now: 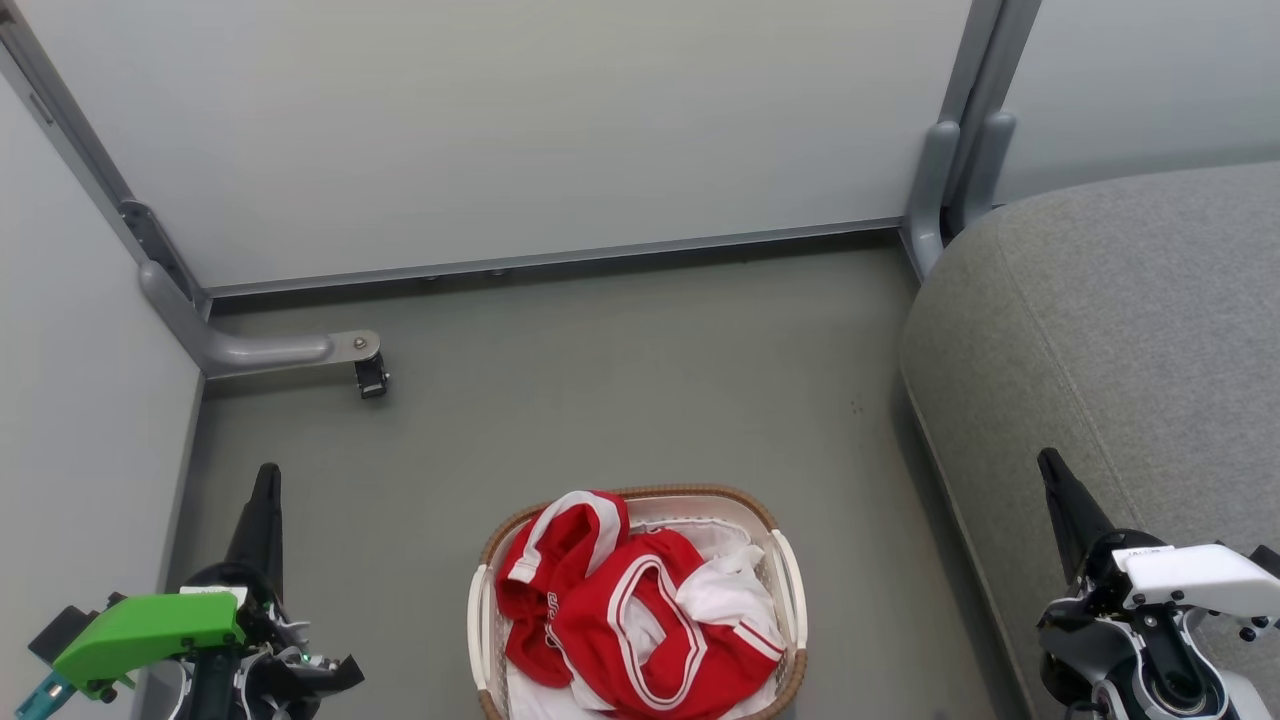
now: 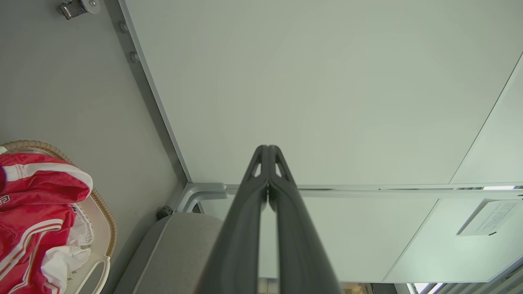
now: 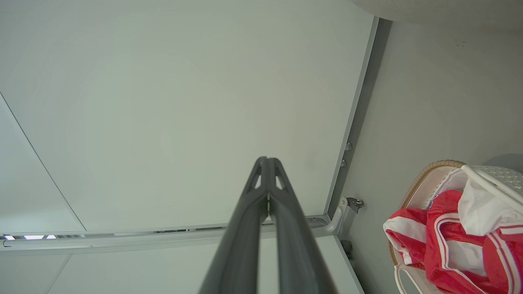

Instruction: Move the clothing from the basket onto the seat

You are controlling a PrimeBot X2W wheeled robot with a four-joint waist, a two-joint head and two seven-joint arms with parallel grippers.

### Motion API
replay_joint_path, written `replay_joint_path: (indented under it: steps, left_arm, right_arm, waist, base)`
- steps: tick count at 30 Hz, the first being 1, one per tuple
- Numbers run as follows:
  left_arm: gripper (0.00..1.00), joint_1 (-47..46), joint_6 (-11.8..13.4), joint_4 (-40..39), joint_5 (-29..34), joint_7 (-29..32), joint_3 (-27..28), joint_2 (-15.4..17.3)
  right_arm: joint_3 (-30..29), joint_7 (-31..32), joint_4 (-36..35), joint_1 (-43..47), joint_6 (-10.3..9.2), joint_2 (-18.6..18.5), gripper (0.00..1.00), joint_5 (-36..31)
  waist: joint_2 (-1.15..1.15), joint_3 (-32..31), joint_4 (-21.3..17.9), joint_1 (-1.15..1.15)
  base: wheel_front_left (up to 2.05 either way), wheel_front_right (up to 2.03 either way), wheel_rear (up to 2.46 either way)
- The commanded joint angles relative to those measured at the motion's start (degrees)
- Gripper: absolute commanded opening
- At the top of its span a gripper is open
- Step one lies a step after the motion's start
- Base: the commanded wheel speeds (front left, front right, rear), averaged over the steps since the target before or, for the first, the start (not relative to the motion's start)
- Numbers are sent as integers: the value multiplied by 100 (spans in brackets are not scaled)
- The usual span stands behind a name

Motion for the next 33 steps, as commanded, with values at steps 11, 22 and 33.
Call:
replay_joint_path:
  steps: [11,22,33]
  left_arm:
    - [0,-80,-33,-1,36,10,2,18]
    - [0,-80,-33,-2,36,9,2,19]
    - [0,-80,-33,-1,36,9,2,19]
  right_arm:
    - [-2,-4,-21,-17,0,-33,0,17]
    - [-2,-4,-21,-17,0,-33,0,17]
    - [-2,-4,-21,-17,0,-33,0,17]
  waist:
    - [0,0,0,0]
    - [0,0,0,0]
    - [0,0,0,0]
  base:
    - [0,0,0]
    - [0,0,0]
    - [0,0,0]
